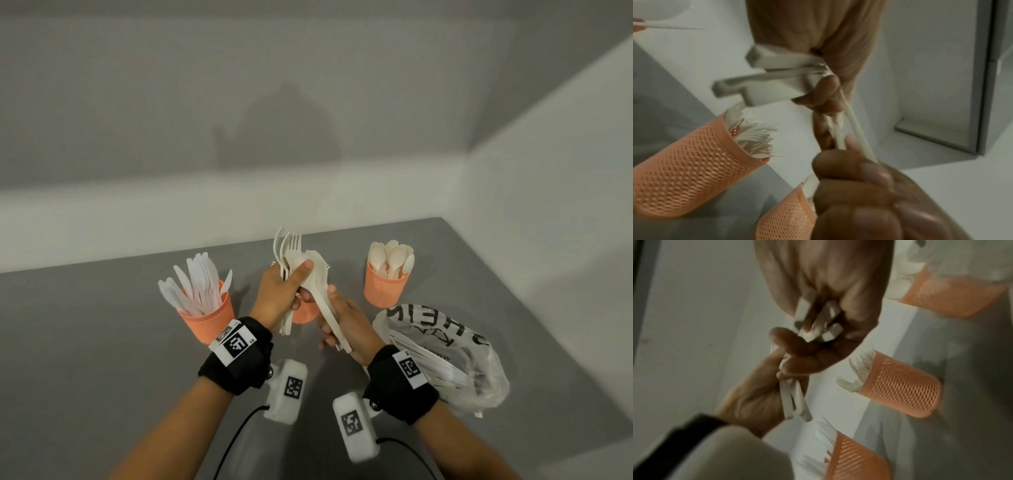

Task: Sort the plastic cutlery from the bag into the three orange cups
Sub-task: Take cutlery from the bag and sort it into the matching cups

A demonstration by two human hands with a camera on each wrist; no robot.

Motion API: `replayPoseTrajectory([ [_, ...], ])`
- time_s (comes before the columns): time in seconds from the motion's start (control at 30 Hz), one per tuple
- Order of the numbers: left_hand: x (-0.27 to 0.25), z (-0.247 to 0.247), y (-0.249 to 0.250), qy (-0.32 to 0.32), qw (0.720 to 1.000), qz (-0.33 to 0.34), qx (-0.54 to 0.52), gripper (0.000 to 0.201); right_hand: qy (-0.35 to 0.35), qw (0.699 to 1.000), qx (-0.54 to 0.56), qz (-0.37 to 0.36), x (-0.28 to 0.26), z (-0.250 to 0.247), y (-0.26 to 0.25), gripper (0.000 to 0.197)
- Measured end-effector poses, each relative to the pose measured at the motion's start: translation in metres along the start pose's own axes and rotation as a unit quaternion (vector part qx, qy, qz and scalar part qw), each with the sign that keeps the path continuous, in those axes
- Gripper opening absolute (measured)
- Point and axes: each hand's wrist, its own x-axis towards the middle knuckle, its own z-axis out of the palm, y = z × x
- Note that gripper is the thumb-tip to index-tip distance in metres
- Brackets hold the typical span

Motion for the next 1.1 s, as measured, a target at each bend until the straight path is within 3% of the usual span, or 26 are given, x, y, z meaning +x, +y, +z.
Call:
replayPoseTrajectory([
  [0.17, -0.002, -0.006, 0.001, -0.018, 0.999, -0.005, -0.051, 0.028, -0.03, 0.999, 0.025, 0.022, -0.003, -0.002, -0.005, 0.044],
  [0.3, -0.002, -0.006, 0.0, 0.015, 1.0, 0.02, -0.004, 0.021, -0.076, 0.995, 0.027, 0.055, -0.002, -0.005, -0.004, 0.046],
  [0.4, -0.003, -0.001, -0.001, 0.05, 0.996, 0.057, 0.043, 0.023, -0.072, 0.995, 0.011, 0.063, -0.001, -0.003, -0.002, 0.046],
  [0.53, -0.001, 0.006, -0.004, 0.105, 0.988, 0.069, 0.084, 0.021, 0.022, 0.993, -0.111, -0.015, -0.001, 0.002, 0.0, 0.035],
  [0.63, 0.001, 0.012, -0.003, 0.12, 0.987, 0.066, 0.089, 0.01, 0.067, 0.968, -0.222, -0.097, 0.0, 0.003, 0.002, 0.013],
  [0.73, -0.002, 0.02, 0.005, 0.08, 0.994, 0.052, 0.056, 0.006, 0.067, 0.964, -0.223, -0.128, -0.003, -0.002, -0.001, 0.007],
  [0.83, -0.001, 0.022, 0.014, 0.009, 1.0, 0.0, 0.003, 0.021, 0.012, 0.985, -0.162, -0.051, -0.013, -0.011, -0.017, 0.014],
  [0.9, 0.001, 0.024, 0.022, -0.035, 0.999, 0.0, -0.006, 0.024, -0.026, 0.984, -0.176, -0.018, -0.017, -0.019, -0.028, 0.015],
  [0.97, 0.002, 0.031, 0.034, -0.036, 0.998, 0.041, 0.026, 0.022, -0.028, 0.973, -0.227, -0.019, -0.015, -0.026, -0.042, 0.018],
  [1.03, 0.004, 0.043, 0.048, -0.011, 0.991, 0.111, 0.078, 0.012, 0.005, 0.969, -0.243, -0.049, -0.01, -0.032, -0.06, 0.004],
  [1.1, 0.006, 0.057, 0.061, 0.016, 0.974, 0.173, 0.143, 0.019, 0.049, 0.971, -0.217, -0.089, -0.004, -0.034, -0.076, 0.022],
])
